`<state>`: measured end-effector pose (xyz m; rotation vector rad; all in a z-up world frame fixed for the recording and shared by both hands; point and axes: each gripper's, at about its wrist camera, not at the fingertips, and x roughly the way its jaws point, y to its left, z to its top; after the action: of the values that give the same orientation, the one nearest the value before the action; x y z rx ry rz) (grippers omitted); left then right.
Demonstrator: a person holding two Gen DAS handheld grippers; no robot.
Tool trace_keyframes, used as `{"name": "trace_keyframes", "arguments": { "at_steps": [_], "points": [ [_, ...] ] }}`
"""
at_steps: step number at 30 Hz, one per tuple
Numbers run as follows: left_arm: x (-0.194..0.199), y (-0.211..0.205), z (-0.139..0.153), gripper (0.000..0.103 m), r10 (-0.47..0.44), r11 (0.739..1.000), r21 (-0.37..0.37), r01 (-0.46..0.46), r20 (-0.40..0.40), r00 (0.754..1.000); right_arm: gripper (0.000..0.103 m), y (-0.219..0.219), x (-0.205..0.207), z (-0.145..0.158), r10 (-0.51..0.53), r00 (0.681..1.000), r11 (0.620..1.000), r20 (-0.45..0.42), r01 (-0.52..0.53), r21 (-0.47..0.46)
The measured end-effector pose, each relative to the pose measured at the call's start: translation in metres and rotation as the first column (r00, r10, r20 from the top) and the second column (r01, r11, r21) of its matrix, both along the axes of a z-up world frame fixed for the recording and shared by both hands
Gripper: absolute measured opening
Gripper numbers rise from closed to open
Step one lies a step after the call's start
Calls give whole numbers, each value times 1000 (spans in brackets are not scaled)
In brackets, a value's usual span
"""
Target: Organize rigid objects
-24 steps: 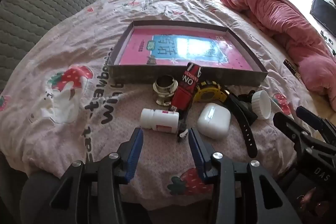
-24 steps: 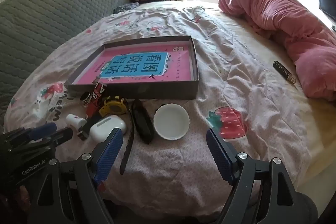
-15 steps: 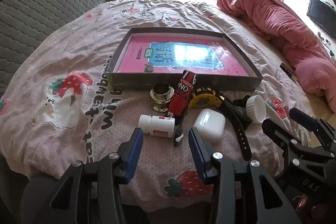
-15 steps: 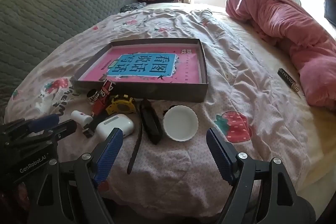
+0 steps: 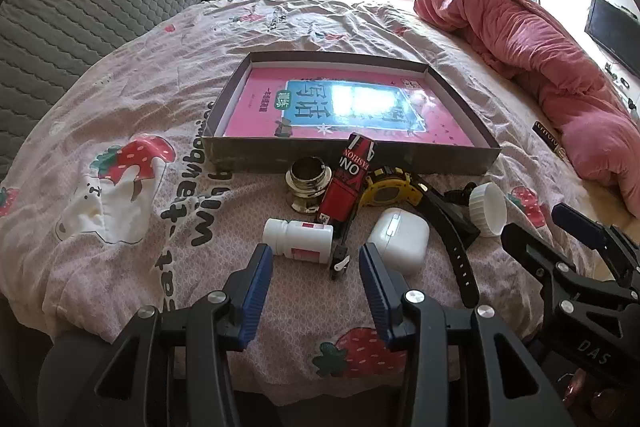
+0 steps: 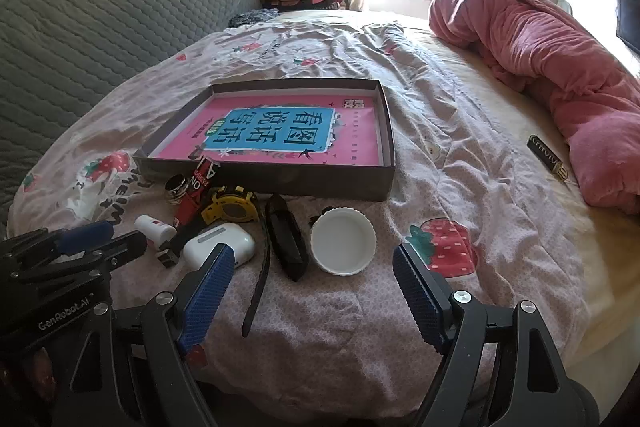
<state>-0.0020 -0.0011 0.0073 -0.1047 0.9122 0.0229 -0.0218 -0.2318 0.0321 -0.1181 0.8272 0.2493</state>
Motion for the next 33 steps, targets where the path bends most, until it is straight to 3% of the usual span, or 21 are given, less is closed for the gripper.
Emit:
{"name": "trace_keyframes", "arguments": {
  "at_steps": [33],
  "points": [
    [-1, 4, 0, 45, 3, 1000, -1, -3, -6, 1000, 82, -3, 0, -1, -14, 1000, 1000, -1, 14, 4]
  ]
}}
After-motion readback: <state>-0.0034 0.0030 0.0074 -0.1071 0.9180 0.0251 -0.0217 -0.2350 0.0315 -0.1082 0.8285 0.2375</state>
